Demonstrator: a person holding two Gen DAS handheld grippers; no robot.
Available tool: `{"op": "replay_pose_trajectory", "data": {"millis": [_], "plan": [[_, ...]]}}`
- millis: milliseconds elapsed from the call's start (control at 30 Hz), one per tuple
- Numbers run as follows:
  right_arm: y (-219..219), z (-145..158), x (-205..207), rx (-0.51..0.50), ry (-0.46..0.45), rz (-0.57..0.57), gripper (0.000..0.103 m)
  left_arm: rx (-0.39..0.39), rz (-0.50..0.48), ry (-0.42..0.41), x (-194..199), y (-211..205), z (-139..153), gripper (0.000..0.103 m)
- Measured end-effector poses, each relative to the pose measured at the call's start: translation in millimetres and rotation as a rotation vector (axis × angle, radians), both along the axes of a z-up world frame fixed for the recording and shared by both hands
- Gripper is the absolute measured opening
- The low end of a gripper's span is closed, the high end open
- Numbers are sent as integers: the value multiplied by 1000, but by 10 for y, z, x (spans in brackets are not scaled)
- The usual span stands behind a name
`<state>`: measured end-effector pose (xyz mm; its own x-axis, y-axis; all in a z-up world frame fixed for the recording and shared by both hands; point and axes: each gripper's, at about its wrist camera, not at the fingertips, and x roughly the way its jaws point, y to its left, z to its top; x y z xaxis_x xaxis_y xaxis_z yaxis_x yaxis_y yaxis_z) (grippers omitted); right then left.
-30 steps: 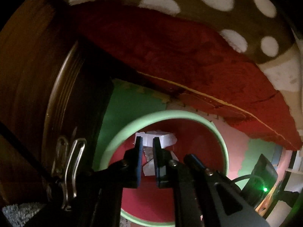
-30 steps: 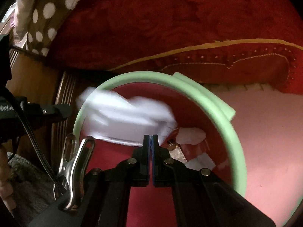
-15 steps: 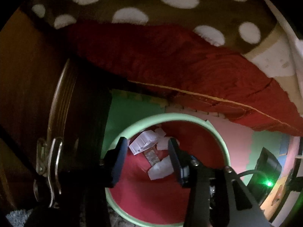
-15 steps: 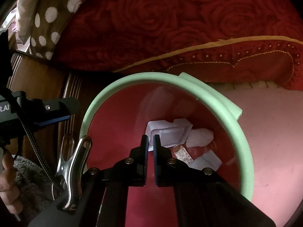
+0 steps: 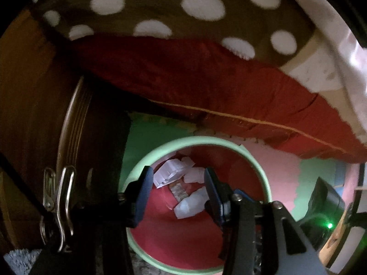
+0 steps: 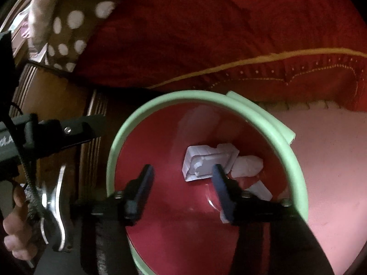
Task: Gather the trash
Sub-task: 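Open both grippers to drop the white tray into the bin, then raise both open grippers out of the bin toward the bedside table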
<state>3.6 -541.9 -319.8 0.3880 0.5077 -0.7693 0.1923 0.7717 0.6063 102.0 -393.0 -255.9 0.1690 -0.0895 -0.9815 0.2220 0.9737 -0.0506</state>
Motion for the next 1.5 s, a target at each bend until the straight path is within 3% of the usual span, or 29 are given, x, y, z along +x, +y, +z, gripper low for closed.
{"op": "replay_pose_trajectory", "data": {"millis": [133,367,600,767,1067,1333,1500], "plan": [[47,141,-27,-32,-20,2,72,-23,9,-18,-22,20,79,53],[-44,387,-58,-56,-49,-15,72,-41,-31,-49,-79,-48,160,53],[-117,632,-83,-94,-83,-21,72,-135,-61,-118,-167,-43,465,53],[-169,840,-125,-116,-117,-29,72,-135,-74,-162,-222,-59,647,53],[-271,1112,-220,-129,-156,-58,72,-214,-97,-234,-334,-21,1029,53],[-249,1339,-213,-185,-188,-87,72,-223,-132,-288,-485,0,1304,53],[-263,1440,-237,-164,-201,-106,72,-238,-142,-314,-538,49,1476,53]]}}
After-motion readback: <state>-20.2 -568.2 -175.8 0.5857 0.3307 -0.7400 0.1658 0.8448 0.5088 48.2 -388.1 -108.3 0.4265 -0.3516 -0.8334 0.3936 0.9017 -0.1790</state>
